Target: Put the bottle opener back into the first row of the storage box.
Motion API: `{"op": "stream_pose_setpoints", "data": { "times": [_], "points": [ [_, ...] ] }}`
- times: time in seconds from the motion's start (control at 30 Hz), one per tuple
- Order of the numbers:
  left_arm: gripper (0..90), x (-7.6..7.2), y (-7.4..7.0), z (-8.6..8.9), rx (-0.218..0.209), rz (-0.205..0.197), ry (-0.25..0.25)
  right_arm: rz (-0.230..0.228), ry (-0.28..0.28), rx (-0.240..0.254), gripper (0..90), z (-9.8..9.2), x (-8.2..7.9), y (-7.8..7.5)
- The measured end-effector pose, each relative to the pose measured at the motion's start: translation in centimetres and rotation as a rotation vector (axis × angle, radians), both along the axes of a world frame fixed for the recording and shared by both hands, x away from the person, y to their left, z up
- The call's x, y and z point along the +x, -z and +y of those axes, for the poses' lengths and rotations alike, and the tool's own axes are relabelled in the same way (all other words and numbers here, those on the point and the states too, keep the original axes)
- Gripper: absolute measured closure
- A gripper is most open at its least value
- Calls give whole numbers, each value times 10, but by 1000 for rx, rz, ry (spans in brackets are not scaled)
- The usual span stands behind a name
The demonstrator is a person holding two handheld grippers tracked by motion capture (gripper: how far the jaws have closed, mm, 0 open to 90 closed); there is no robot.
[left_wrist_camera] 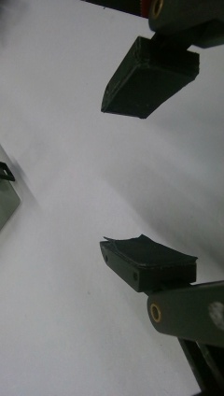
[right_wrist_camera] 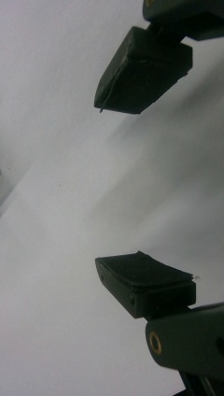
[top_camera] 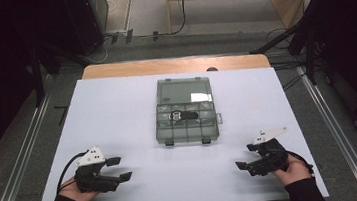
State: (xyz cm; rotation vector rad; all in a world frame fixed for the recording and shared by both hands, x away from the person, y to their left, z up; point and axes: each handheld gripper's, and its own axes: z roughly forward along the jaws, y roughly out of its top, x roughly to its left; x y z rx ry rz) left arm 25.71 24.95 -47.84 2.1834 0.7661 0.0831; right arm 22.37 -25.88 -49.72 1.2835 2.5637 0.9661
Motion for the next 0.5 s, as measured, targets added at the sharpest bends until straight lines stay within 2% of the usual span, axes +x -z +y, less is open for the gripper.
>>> {"op": "stream_pose_setpoints", "data": {
  "times": [0.5],
  "points": [
    [284, 0, 0, 0, 1, 1, 1, 13, 0, 12, 210, -1, 1, 3]
  ]
}}
